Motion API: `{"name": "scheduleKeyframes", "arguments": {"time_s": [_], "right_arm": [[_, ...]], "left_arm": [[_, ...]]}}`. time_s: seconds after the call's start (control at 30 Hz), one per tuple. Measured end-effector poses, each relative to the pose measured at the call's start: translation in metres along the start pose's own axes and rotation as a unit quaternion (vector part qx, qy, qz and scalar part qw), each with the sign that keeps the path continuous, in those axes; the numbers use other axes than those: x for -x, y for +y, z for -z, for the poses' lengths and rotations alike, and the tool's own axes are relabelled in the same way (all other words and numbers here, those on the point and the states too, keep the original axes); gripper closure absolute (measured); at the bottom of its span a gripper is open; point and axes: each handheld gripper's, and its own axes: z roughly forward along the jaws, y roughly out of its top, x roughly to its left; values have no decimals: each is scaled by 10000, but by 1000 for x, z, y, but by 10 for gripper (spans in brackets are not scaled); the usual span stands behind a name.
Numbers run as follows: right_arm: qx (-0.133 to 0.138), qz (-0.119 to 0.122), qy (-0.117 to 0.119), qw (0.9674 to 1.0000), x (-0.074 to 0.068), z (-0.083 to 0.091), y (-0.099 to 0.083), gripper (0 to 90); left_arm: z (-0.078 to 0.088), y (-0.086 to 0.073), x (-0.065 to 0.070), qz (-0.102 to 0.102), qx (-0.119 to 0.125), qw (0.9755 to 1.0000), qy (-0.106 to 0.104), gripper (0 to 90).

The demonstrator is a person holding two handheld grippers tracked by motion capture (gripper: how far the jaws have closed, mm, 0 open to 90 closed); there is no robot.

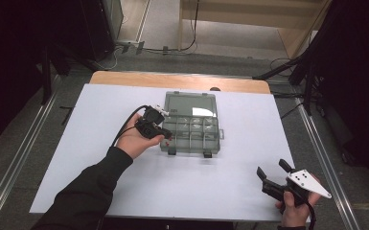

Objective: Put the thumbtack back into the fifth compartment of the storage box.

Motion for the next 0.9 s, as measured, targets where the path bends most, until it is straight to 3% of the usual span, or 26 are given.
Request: {"name": "scheduleKeyframes", "arguments": {"time_s": [0.27,0.53,0.63,0.83,0.9], "right_arm": [[-26,-50,7,10000,-1,0,0,135],[-2,8,30,10000,-3,-1,1,135],[-8,-10,32,10000,-4,-1,2,134],[-9,-9,96,10000,-8,-2,5,133],[37,74,104,9999,-8,-3,7,132]], "left_arm": [[-2,0,-3,114,44,9998,-185,605],[2,-1,-4,163,219,9990,-358,173],[5,-2,-5,174,349,9991,-188,21],[11,-4,-12,284,598,9974,-289,0],[13,-4,-14,316,672,9970,-211,0]]}}
